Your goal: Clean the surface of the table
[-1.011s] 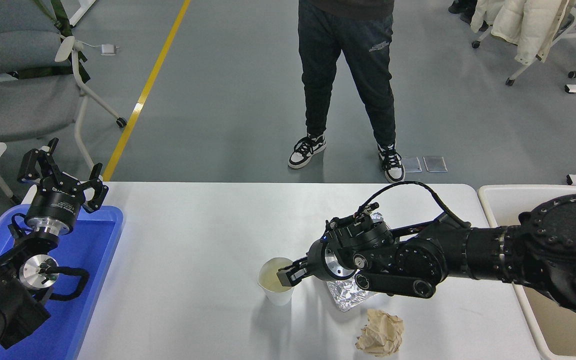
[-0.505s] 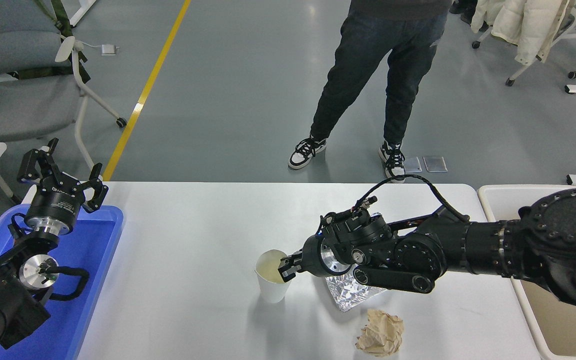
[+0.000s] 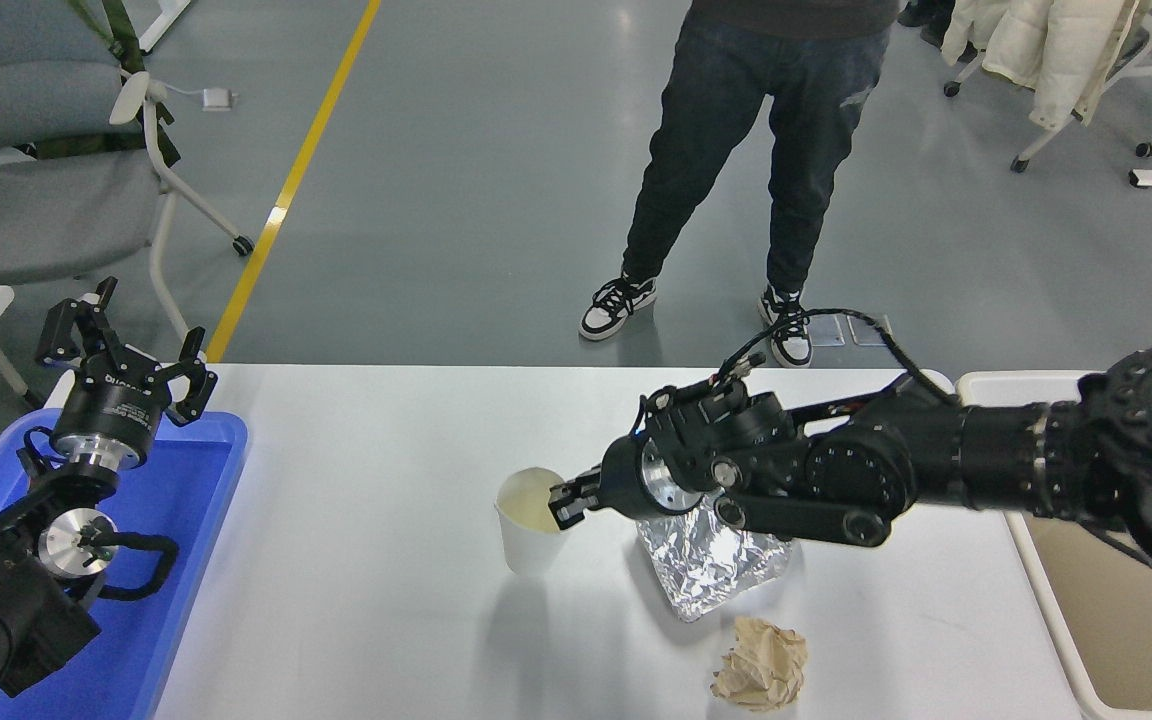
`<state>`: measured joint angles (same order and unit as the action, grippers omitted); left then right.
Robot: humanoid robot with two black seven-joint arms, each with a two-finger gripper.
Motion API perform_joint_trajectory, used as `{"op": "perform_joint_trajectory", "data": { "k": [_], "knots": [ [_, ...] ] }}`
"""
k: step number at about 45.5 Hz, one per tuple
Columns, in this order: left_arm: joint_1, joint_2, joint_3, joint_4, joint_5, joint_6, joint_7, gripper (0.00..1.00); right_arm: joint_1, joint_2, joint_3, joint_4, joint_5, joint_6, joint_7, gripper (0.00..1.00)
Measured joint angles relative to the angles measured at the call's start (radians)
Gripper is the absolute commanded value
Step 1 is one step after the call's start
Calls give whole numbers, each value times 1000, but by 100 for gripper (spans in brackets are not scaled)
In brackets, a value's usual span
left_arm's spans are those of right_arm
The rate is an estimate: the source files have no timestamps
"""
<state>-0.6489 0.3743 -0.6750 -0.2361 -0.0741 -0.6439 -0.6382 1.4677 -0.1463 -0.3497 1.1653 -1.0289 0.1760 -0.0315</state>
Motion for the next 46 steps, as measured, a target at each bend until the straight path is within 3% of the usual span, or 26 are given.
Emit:
{"op": "perform_joint_trajectory", "data": {
  "k": [24, 46],
  "knots": [
    [1, 0, 0, 1, -1, 1, 0, 100, 304, -327, 8, 298, 160, 40, -4, 0],
    [1, 0, 0, 1, -1, 1, 0, 100, 410, -451, -16, 369, 206, 44, -1, 0]
  ]
}}
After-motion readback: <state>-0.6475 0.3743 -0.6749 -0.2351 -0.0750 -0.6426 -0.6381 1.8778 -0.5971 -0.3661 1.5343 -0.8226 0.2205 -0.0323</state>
